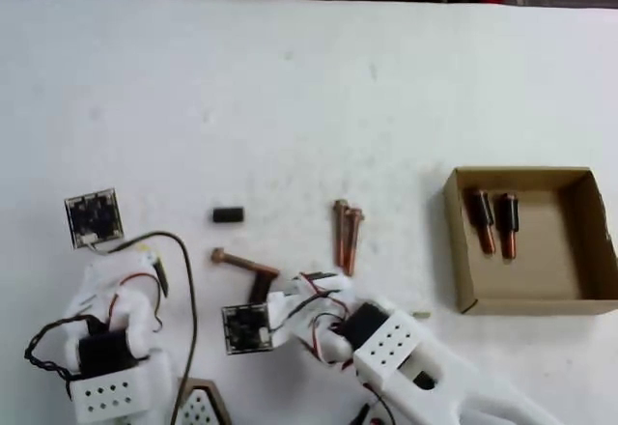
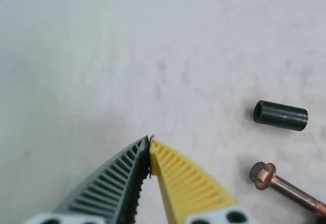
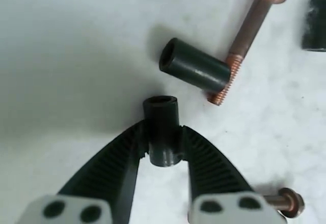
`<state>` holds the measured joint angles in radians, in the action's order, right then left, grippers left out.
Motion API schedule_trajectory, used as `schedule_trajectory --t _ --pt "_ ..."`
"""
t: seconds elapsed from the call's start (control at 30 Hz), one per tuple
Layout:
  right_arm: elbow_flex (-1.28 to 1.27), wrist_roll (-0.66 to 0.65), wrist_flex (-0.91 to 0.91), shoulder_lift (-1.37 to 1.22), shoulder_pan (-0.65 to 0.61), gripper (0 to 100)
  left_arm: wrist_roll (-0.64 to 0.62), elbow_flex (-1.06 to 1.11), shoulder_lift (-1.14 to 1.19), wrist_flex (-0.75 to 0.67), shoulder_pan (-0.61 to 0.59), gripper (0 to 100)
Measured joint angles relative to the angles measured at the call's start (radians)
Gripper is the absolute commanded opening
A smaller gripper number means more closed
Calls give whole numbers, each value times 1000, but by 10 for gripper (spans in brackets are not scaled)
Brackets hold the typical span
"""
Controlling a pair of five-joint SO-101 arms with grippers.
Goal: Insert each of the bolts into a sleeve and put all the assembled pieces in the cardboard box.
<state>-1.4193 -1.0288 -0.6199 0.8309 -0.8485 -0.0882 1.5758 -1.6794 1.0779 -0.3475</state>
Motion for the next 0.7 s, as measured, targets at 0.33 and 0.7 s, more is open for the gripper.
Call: schedule_trajectory --t 0.33,0.7 --pt "21 5 -2 -2 106 18 0 0 0 0 0 26" --pt "282 282 -190 -3 172 18 0 0 0 0 0 26"
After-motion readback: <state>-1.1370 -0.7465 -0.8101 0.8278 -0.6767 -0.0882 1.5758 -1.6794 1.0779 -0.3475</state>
